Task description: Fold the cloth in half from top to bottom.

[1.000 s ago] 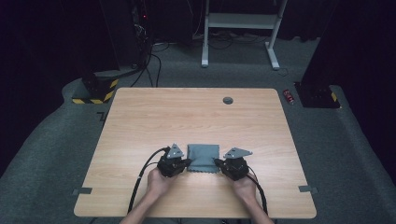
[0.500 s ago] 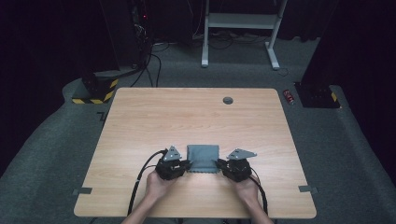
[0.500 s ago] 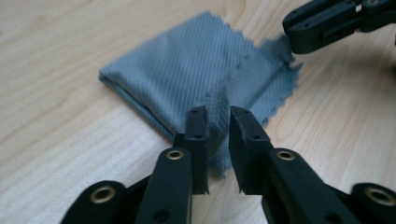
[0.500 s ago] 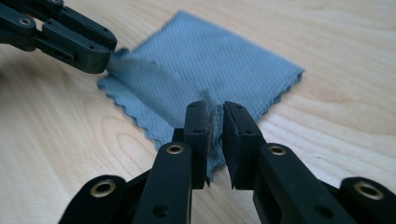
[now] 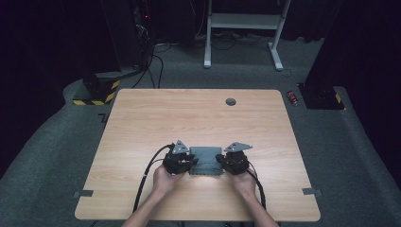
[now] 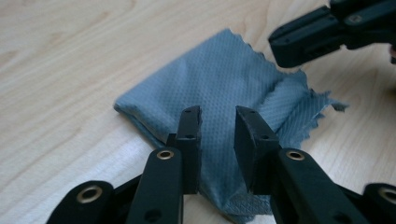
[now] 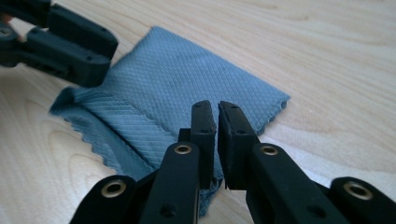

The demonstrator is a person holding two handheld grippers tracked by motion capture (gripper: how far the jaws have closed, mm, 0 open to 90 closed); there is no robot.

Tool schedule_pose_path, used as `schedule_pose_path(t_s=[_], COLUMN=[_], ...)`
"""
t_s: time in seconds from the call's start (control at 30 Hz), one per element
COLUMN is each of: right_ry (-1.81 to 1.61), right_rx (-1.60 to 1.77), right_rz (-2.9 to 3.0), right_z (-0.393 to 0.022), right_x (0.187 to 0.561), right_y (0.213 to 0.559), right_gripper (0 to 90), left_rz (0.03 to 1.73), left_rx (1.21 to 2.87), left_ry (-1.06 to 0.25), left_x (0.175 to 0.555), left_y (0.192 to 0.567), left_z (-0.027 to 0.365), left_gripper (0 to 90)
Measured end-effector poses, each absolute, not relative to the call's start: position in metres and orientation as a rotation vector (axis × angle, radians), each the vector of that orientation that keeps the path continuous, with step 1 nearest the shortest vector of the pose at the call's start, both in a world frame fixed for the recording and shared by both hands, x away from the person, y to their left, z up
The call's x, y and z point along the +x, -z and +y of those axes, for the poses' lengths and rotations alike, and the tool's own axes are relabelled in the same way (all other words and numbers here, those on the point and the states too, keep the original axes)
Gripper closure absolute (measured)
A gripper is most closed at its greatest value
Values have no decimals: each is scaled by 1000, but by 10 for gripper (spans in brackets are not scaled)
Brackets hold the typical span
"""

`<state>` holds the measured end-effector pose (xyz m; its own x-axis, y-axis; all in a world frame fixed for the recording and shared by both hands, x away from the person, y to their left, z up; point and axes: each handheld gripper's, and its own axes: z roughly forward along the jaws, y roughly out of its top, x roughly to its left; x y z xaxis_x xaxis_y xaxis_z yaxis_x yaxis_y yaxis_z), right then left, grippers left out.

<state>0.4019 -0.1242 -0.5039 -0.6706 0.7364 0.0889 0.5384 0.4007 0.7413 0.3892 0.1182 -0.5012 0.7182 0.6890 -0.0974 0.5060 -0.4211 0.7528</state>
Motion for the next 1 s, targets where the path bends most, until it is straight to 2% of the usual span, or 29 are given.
schedule_pose_path(t_s=[0.47, 0.77, 1.0], right_ry=[-1128, -1064, -1129], right_rx=[1026, 991, 1052], right_rz=[2509, 2505, 2452], right_z=[-129, -122, -127], right_x=[366, 365, 375], right_y=[509, 516, 506], right_gripper=[819, 791, 793], left_rz=[857, 852, 835], left_rx=[2136, 2162, 2160], left_ry=[-198, -220, -287], left_x=[356, 347, 361], left_y=[515, 514, 496], left_z=[126, 129, 123], left_gripper=[666, 561, 536])
